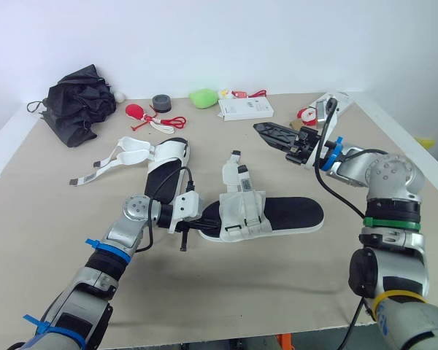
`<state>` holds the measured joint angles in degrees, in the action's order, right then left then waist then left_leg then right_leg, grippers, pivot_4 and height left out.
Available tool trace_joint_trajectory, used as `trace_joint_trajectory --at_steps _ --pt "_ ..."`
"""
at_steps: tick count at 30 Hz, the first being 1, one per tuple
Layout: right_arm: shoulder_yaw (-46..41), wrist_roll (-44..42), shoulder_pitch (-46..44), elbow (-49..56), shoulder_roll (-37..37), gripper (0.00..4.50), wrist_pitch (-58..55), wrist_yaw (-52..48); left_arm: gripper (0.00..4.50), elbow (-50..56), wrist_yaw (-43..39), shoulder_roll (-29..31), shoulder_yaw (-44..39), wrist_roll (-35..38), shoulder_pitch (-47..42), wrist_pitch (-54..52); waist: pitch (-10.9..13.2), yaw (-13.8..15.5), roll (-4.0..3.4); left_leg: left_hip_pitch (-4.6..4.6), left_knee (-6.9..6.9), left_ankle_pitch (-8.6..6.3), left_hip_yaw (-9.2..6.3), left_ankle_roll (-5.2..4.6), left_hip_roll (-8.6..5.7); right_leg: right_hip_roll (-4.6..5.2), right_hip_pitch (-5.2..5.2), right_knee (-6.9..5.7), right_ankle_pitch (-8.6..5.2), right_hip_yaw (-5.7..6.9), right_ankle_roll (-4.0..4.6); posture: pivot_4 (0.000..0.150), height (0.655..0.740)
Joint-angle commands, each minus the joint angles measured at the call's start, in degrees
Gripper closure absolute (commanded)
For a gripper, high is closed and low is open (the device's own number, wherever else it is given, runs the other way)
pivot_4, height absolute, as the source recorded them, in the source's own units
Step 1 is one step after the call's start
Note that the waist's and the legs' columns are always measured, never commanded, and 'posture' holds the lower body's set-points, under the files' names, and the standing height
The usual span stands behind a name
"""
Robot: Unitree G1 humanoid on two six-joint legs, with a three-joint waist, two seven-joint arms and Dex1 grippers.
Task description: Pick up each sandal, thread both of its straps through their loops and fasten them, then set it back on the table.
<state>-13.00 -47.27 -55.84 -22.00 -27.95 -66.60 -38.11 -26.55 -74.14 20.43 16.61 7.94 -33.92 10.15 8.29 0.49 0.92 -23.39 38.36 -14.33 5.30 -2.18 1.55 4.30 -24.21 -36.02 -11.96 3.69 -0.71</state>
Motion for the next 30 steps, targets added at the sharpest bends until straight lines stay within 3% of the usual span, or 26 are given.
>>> trace_joint_trajectory --at_steps 1,9,12,18,25,30 --pt "1.64 0.82 -3.34 -0.84 -0.47 0.1 -2.35 -1.49 4.5 -4.77 -0.07 0.5 3.91 -4.64 2.79 -1.74 0.0 0.02 0.0 -0.01 0.01 0.0 0.0 0.0 0.0 0.0 0.0 0.0 0.0 0.0 0.0 0.15 0.74" --pt "6.78 -0.08 -0.15 6.03 3.78 0.1 -13.18 -0.23 4.5 -3.35 0.76 0.62 3.59 -4.49 3.8 -2.38 -0.01 0.11 0.0 -0.05 0.01 -0.02 -0.04 -0.02 -0.01 0.07 0.0 0.01 0.04 0.05 0.08 0.15 0.74" --pt "8.37 1.76 0.75 3.31 5.67 0.1 -19.15 3.08 4.5 -2.99 1.06 0.92 3.38 -4.36 4.24 -2.58 -0.04 0.04 0.01 -0.02 0.02 -0.02 0.0 -0.02 -0.01 0.12 0.01 0.01 0.04 0.07 0.07 0.15 0.74" --pt "11.51 1.06 0.9 7.95 4.64 0.1 -25.46 2.56 4.5 -2.66 1.21 1.29 3.25 -4.24 4.52 -2.79 -0.04 0.05 -0.02 -0.08 0.02 -0.02 -0.01 -0.01 -0.01 0.12 -0.05 0.0 0.05 0.09 0.1 0.15 0.74" --pt "12.97 4.9 -0.27 5.39 2.69 0.1 -23.09 2.68 4.5 -2.49 1.21 1.31 3.25 -4.16 4.47 -3.02 -0.04 0.05 -0.01 -0.07 0.02 -0.03 -0.02 -0.01 -0.01 0.1 -0.04 0.01 0.0 0.12 0.05 0.15 0.74" --pt "11.28 6.62 -6.26 -0.6 0.62 0.1 -19.01 0.32 4.5 -2.55 0.99 1.43 3.37 -4.14 4.44 -3.02 -0.04 0.01 -0.01 -0.06 0.04 -0.02 0.01 -0.01 -0.01 0.07 -0.06 0.01 0.02 0.09 0.0 0.15 0.74"
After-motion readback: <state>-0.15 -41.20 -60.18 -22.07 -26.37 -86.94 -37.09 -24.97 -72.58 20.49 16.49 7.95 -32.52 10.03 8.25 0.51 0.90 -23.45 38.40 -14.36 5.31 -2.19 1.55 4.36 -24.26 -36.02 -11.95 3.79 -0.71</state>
